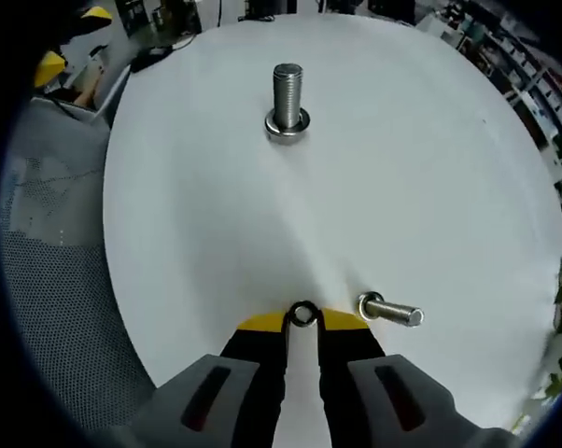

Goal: Place the washer onto the threaded stud by aligning its center hole with the stud, sliding it down to the base, and recovering from edge contact or off-axis alignment until the washer reaches the visible bottom stop.

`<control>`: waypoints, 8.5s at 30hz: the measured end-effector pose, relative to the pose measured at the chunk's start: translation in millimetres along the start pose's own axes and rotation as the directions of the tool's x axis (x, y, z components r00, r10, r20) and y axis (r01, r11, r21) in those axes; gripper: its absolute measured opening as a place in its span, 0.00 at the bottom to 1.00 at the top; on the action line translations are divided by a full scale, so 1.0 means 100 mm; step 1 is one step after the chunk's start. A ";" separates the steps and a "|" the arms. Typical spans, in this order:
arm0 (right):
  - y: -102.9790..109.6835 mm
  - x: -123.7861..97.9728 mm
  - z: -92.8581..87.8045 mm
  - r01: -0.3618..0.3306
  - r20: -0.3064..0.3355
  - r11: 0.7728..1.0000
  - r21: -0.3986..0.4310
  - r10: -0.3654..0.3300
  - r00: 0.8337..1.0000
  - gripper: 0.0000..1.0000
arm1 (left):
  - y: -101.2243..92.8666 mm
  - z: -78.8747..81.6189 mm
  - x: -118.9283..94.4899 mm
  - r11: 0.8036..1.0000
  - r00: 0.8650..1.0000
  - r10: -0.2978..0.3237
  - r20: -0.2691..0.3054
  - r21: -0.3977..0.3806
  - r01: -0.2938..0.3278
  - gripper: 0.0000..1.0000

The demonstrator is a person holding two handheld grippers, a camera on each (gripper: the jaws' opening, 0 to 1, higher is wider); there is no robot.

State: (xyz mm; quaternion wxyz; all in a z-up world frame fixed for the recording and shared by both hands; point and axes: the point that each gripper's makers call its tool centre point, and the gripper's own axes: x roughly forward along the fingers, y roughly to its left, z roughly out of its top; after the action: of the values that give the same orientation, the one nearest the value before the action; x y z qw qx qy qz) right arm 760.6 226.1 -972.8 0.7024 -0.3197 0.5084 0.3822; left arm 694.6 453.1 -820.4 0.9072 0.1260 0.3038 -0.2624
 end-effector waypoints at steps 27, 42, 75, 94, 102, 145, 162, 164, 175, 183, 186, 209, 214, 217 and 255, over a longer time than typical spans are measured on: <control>-0.42 -0.59 0.06 0.090 0.184 0.974 0.206 -0.129 0.974 0.14 | -0.03 0.05 -0.02 1.000 1.000 -0.016 0.026 0.000 0.016 0.33; -0.53 -0.56 0.24 0.113 0.173 0.982 0.148 -0.138 0.975 0.14 | -0.01 0.05 -0.01 1.000 1.000 -0.011 0.024 -0.004 0.011 0.33; -0.49 -0.07 0.12 0.039 0.050 0.990 0.138 -0.046 0.998 0.14 | -0.01 -0.03 0.02 1.000 1.000 -0.013 -0.010 -0.012 0.013 0.33; -0.44 -0.48 0.11 0.115 0.244 0.982 0.149 -0.150 0.958 0.24 | -0.03 -0.06 0.04 1.000 0.999 -0.024 -0.030 -0.004 0.024 0.33; -0.28 -1.30 0.28 0.057 0.543 0.933 0.356 -0.257 0.799 0.27 | 0.00 -0.03 0.03 1.000 1.000 -0.014 -0.022 -0.005 0.014 0.33; 0.30 -2.41 -0.18 0.153 0.602 0.764 0.627 -0.599 0.528 0.49 | -0.17 0.48 -0.20 0.994 0.961 -0.101 0.256 -0.024 0.110 0.37; 0.26 -2.36 -0.27 0.167 0.585 0.757 0.631 -0.606 0.538 0.49 | -0.26 0.49 -0.21 0.993 0.961 -0.119 0.251 0.024 0.117 0.37; 0.27 -2.35 -0.29 0.169 0.577 0.755 0.634 -0.607 0.547 0.49 | -0.26 0.48 -0.20 0.993 0.961 -0.117 0.252 0.018 0.116 0.37; 0.24 -2.31 -0.30 0.172 0.570 0.758 0.629 -0.600 0.561 0.49 | -0.21 0.45 -0.17 0.995 0.969 -0.094 0.229 0.006 0.096 0.37; 0.24 -2.27 -0.33 0.181 0.561 0.761 0.623 -0.596 0.575 0.49 | -0.24 0.44 -0.15 0.995 0.971 -0.099 0.216 0.017 0.098 0.37; 0.24 -2.27 -0.34 0.178 0.559 0.758 0.628 -0.598 0.575 0.49 | -0.25 0.44 -0.15 0.995 0.971 -0.102 0.215 0.022 0.099 0.37; 0.25 -2.22 -0.35 0.198 0.548 0.765 0.613 -0.592 0.591 0.49 | -0.20 0.45 -0.18 0.997 0.971 -0.081 0.227 0.008 0.082 0.37; 0.23 -2.22 -0.36 0.202 0.538 0.757 0.621 -0.600 0.592 0.49 | -0.22 0.43 -0.17 0.996 0.971 -0.090 0.220 0.013 0.089 0.37; 0.24 -2.21 -0.35 0.206 0.538 0.762 0.614 -0.595 0.597 0.49 | -0.23 0.43 -0.16 0.995 0.971 -0.098 0.216 0.018 0.096 0.37; 0.22 -2.24 -0.39 0.227 0.519 0.745 0.628 -0.618 0.591 0.49 | -0.30 0.40 -0.12 0.991 0.971 -0.134 0.197 0.006 0.136 0.36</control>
State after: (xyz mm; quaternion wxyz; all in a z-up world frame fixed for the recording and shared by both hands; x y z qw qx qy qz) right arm 680.4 157.4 -770.1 0.9691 -0.0729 0.1878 0.1424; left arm 689.0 417.4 -783.5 0.9133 0.0751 0.2212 -0.3336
